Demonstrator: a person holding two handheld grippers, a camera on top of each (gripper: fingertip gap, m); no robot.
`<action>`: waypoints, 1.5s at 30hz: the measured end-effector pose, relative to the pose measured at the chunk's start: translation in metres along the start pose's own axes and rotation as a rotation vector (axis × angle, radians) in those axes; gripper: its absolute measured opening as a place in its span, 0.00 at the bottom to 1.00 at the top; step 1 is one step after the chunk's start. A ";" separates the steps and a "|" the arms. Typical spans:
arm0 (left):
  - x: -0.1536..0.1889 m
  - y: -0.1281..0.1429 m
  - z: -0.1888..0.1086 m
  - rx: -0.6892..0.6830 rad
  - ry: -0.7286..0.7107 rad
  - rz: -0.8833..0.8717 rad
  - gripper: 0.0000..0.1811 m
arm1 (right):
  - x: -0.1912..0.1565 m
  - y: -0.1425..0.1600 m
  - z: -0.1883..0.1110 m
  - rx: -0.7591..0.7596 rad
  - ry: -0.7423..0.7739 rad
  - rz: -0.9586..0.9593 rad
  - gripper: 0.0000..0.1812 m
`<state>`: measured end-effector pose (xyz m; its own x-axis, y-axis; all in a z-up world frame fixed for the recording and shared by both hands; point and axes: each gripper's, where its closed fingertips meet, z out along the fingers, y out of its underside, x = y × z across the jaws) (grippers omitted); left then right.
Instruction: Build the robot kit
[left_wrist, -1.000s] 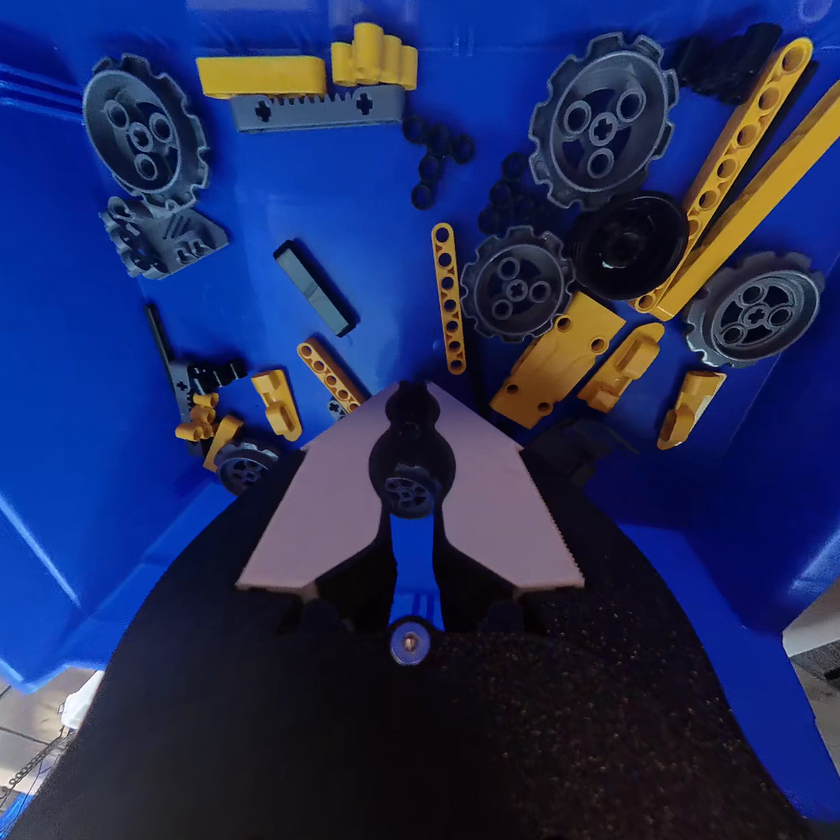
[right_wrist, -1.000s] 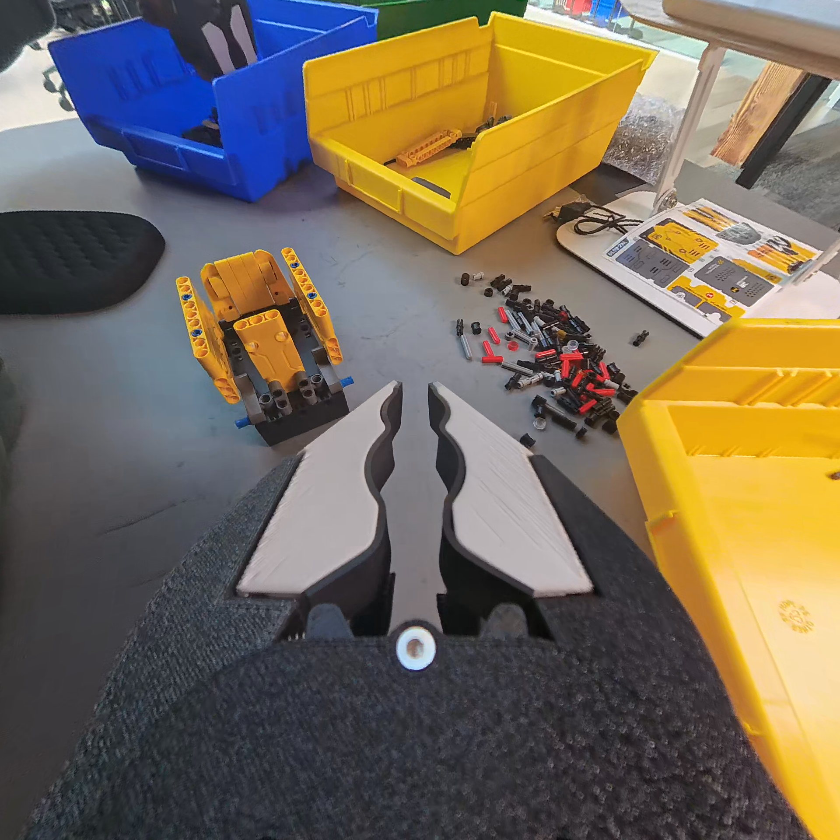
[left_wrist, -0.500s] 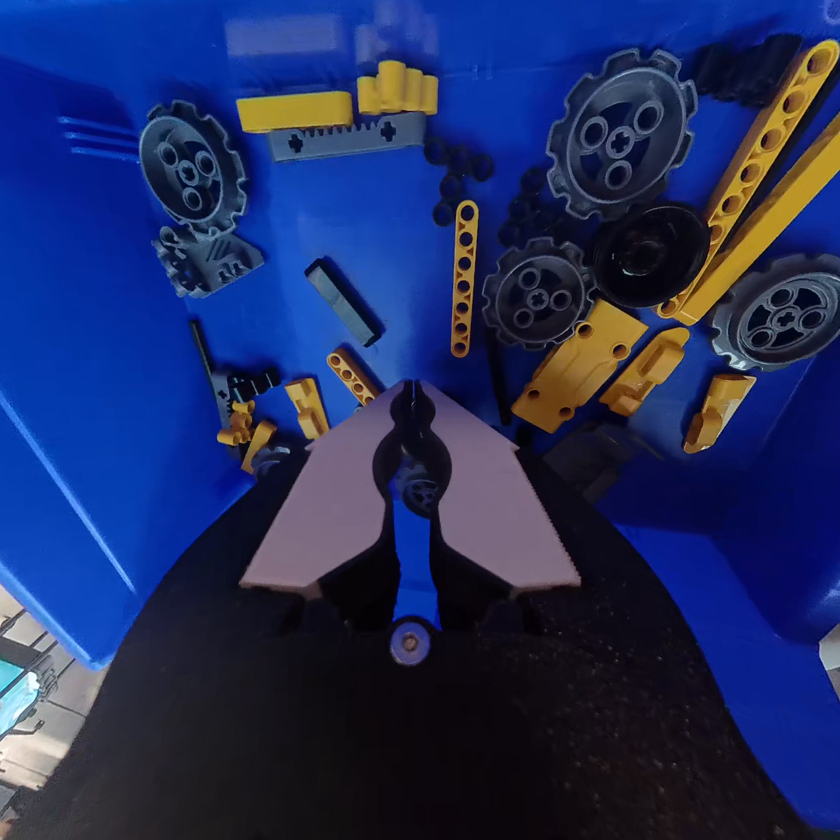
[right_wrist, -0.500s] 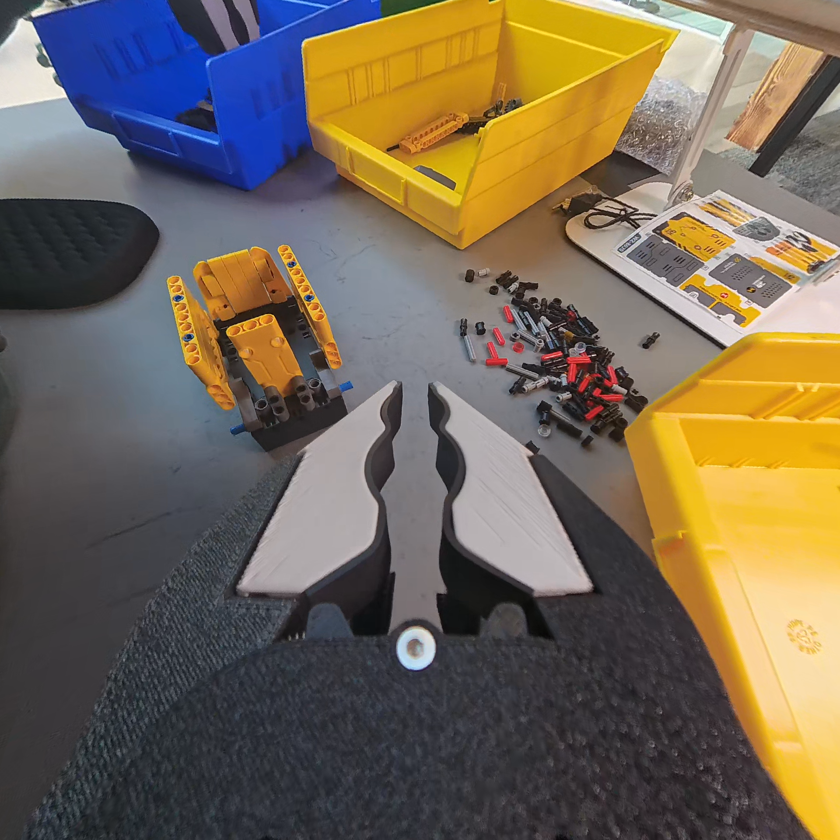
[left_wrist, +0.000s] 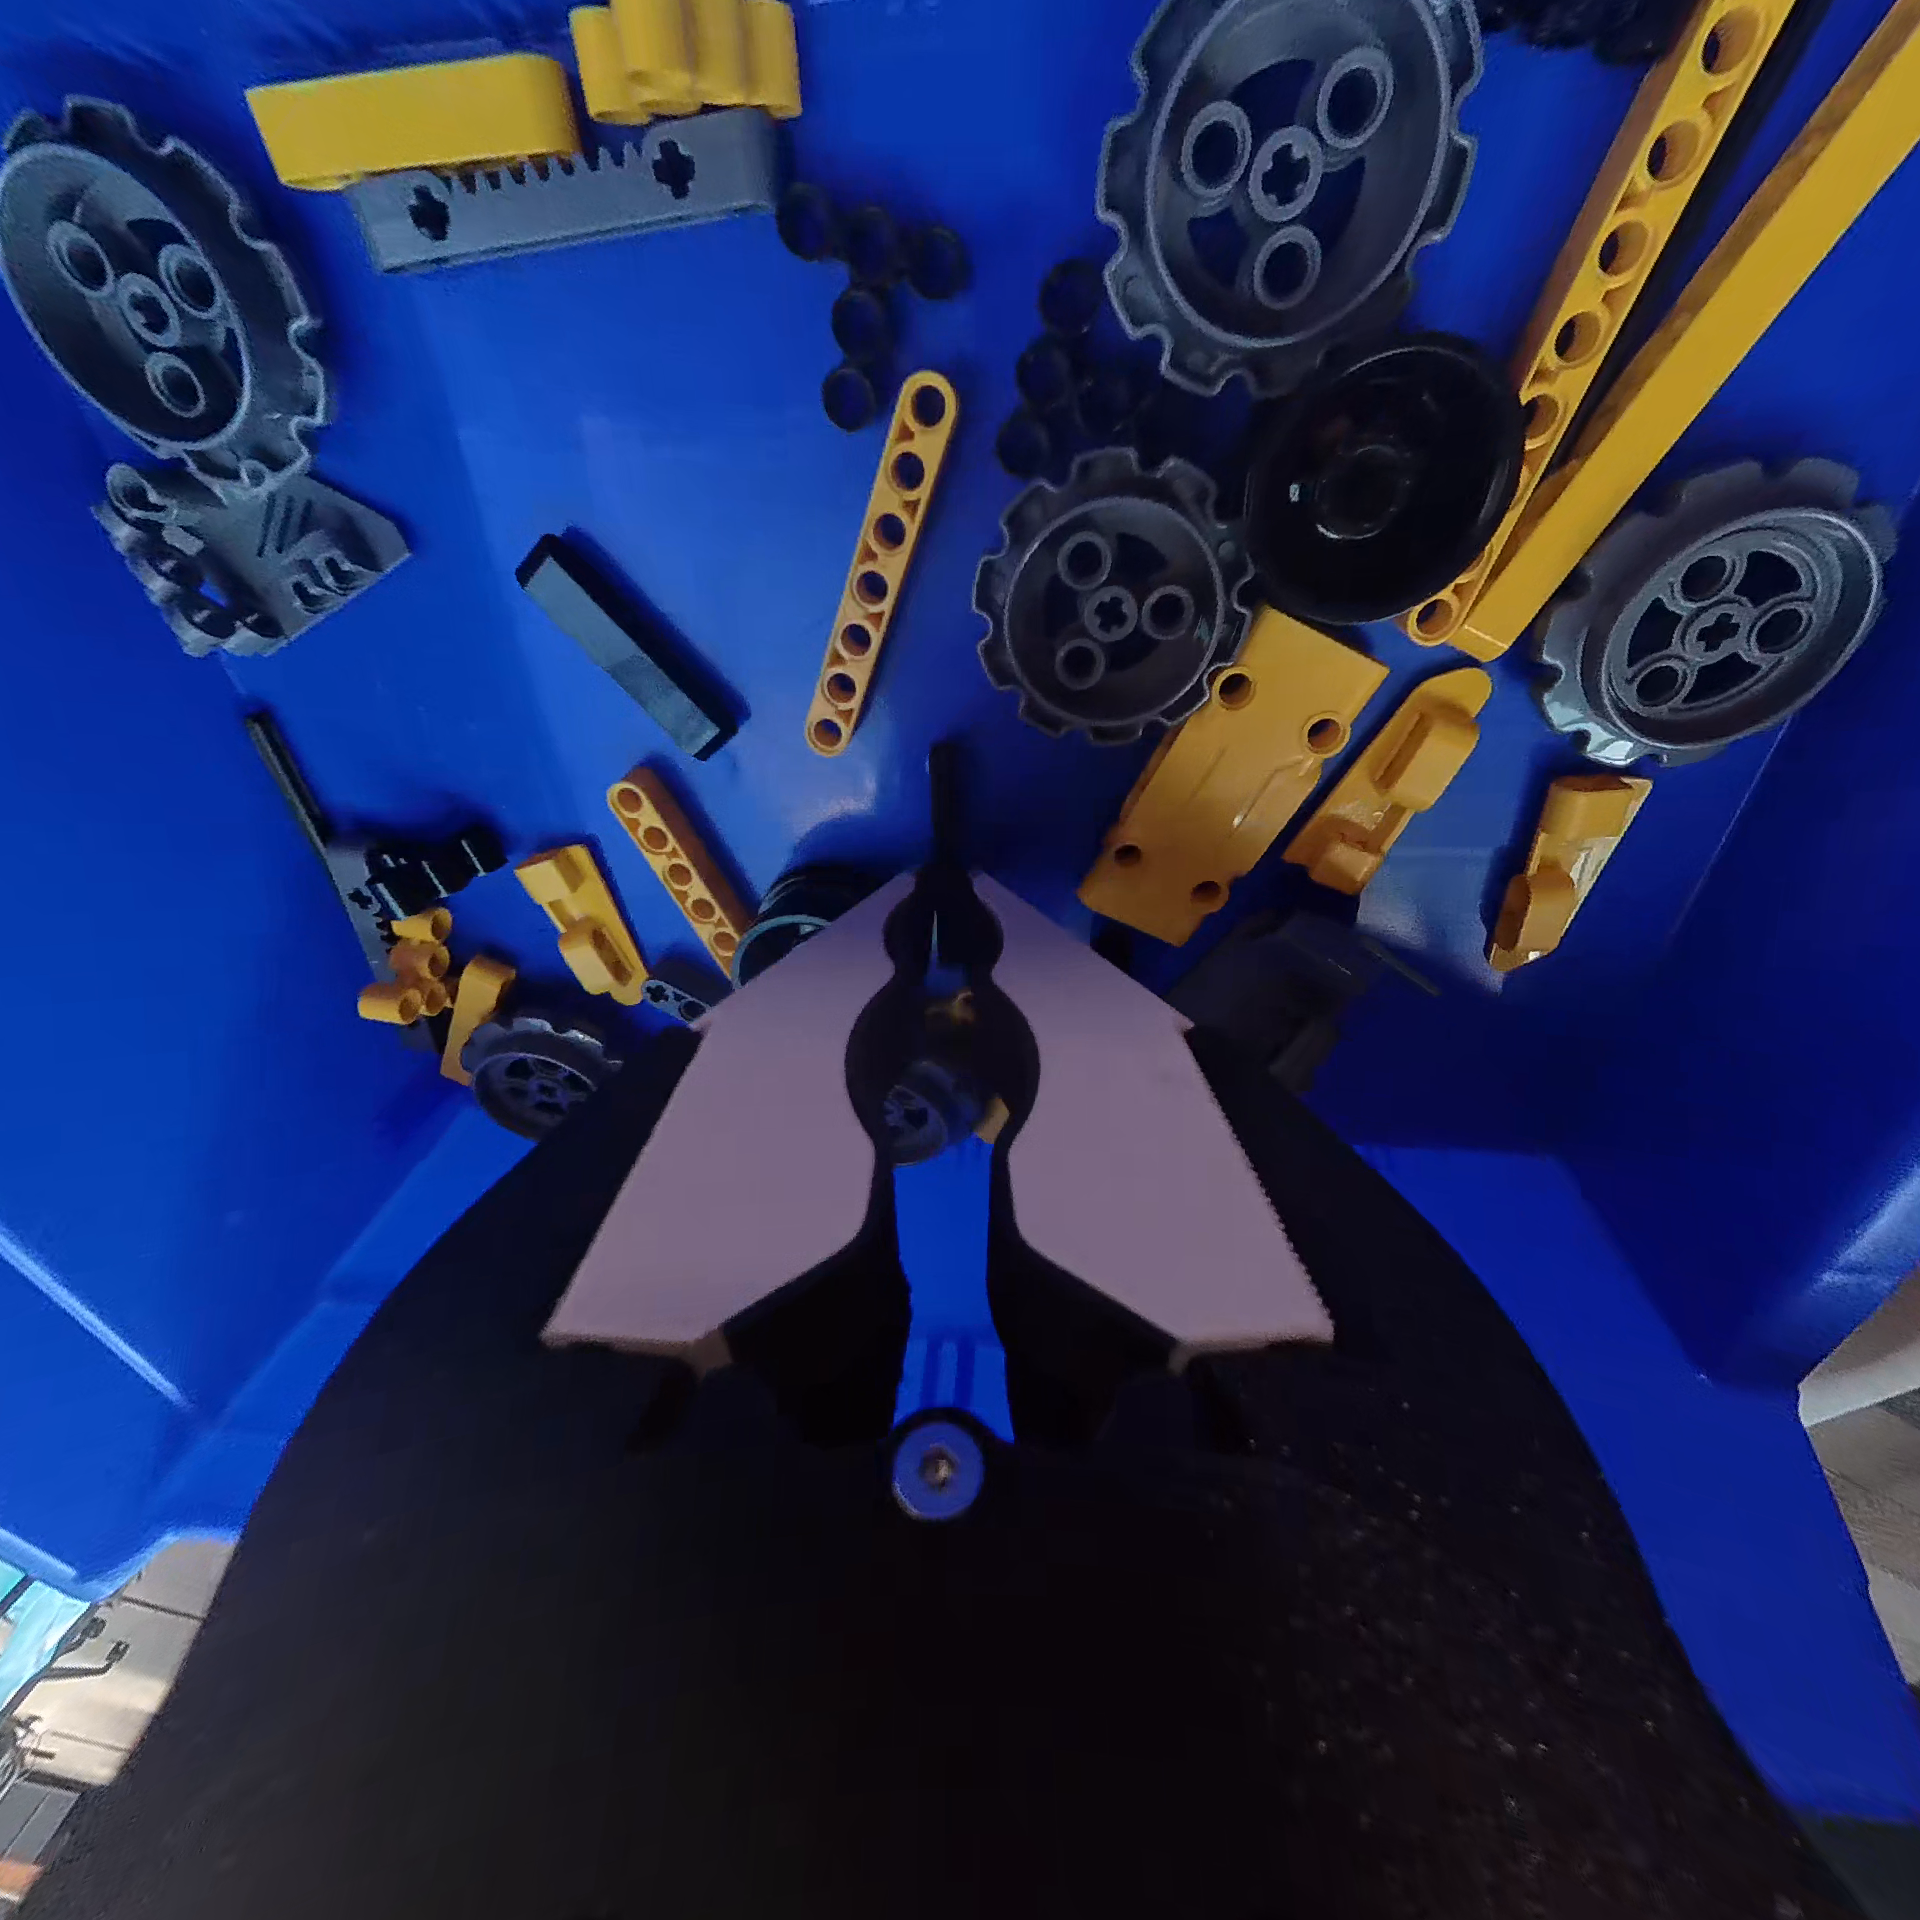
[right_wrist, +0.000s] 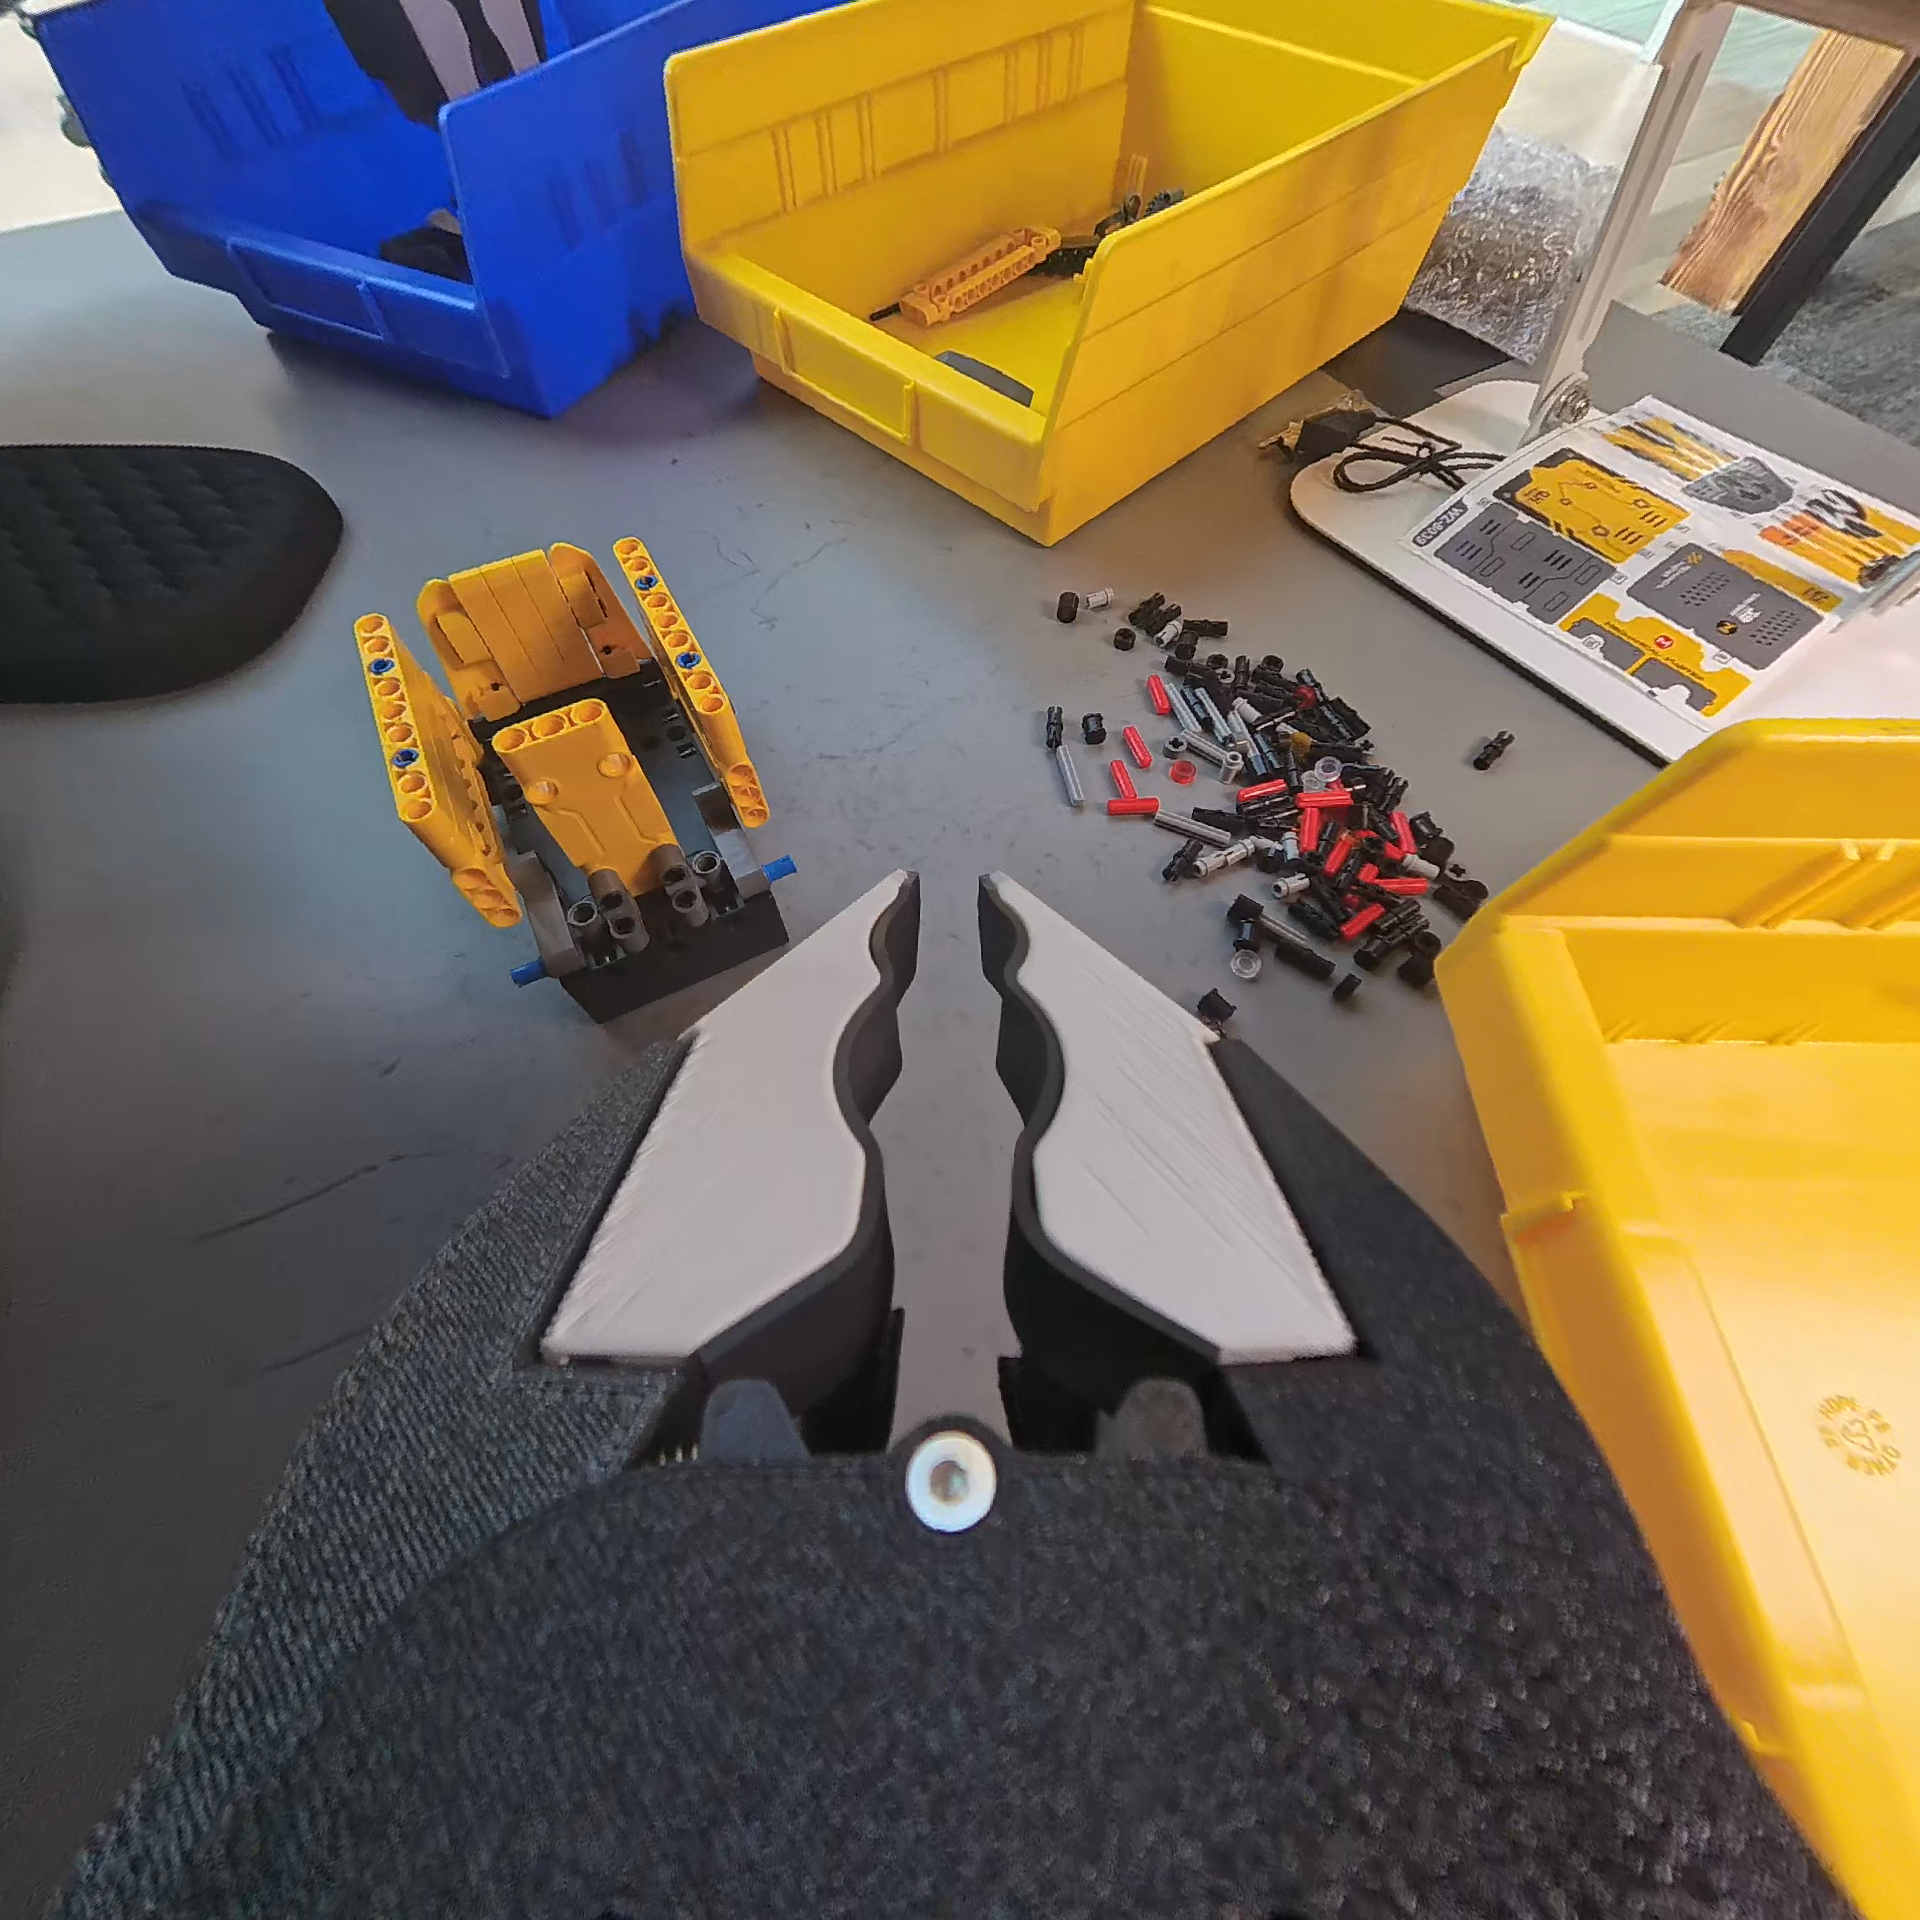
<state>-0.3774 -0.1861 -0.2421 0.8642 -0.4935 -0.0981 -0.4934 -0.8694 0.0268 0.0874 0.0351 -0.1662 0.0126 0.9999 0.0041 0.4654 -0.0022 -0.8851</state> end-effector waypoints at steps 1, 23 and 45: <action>0.000 0.000 0.000 0.001 0.001 0.001 0.02 | 0.000 0.000 0.000 0.000 0.001 0.003 0.06; 0.042 -0.098 -0.194 1.134 -0.311 -0.163 0.26 | -0.003 -0.009 -0.045 0.155 0.132 -0.025 0.29; 0.151 -0.249 -0.176 1.674 -0.031 -0.465 0.00 | 0.052 -0.034 -0.213 0.366 0.494 -0.080 0.08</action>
<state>-0.1067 -0.0490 -0.0890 0.9596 -0.2127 0.1840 0.1983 0.0480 -0.9790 0.2603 0.0842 -0.0368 0.4395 0.8723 0.2143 0.1488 0.1646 -0.9751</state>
